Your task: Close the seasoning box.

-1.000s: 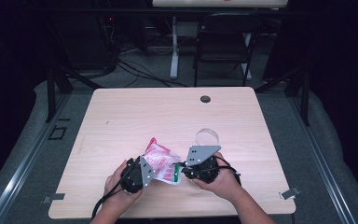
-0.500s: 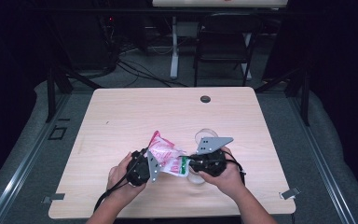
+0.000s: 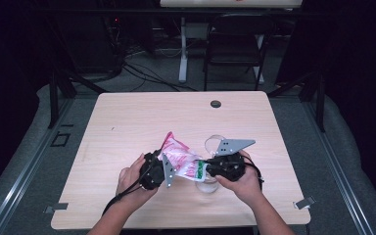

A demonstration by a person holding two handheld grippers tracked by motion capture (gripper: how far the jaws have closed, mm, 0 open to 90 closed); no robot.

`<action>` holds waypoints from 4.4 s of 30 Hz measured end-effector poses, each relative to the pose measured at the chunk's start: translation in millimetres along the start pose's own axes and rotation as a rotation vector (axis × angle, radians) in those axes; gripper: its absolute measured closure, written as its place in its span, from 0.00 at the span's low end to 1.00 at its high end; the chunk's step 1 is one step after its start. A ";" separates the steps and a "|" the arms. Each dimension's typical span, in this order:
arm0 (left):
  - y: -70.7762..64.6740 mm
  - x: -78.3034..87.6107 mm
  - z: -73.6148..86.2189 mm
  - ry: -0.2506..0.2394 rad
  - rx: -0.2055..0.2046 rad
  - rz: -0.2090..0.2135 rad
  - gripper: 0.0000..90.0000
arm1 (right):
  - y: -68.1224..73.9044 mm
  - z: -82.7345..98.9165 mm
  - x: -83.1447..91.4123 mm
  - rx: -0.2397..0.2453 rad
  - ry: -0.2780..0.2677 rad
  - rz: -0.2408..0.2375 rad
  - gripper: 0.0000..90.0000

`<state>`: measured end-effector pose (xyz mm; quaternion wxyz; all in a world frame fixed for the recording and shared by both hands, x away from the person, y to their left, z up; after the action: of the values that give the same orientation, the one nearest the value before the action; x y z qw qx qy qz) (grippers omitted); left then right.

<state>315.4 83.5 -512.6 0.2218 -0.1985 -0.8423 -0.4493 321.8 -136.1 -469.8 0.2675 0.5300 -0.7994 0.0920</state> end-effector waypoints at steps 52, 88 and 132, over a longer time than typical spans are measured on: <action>2.7 -0.3 -26.5 0.032 -0.214 -0.122 0.67 | -17.0 14.5 10.6 -0.112 -0.008 -0.011 1.00; 4.0 0.8 -38.7 0.048 -0.331 -0.182 0.67 | -18.8 25.3 7.1 -0.117 0.049 -0.003 1.00; 6.4 7.6 -52.4 0.041 -0.380 -0.219 0.68 | -18.0 32.2 10.6 -0.134 0.041 0.006 1.00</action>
<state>322.8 43.6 -478.1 0.1476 -0.1349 -0.7542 -0.6255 324.2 -166.1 -493.7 0.3183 0.5064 -0.7999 0.0497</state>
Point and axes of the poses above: each handheld gripper's, and its own axes: x roughly backward along the jaws, z roughly out of its underside, y roughly to its left, the point moved 2 cm from there along -x, roughly forward along the jaws, and after that the axes turned 5 degrees about y, right-handed, at the moved point
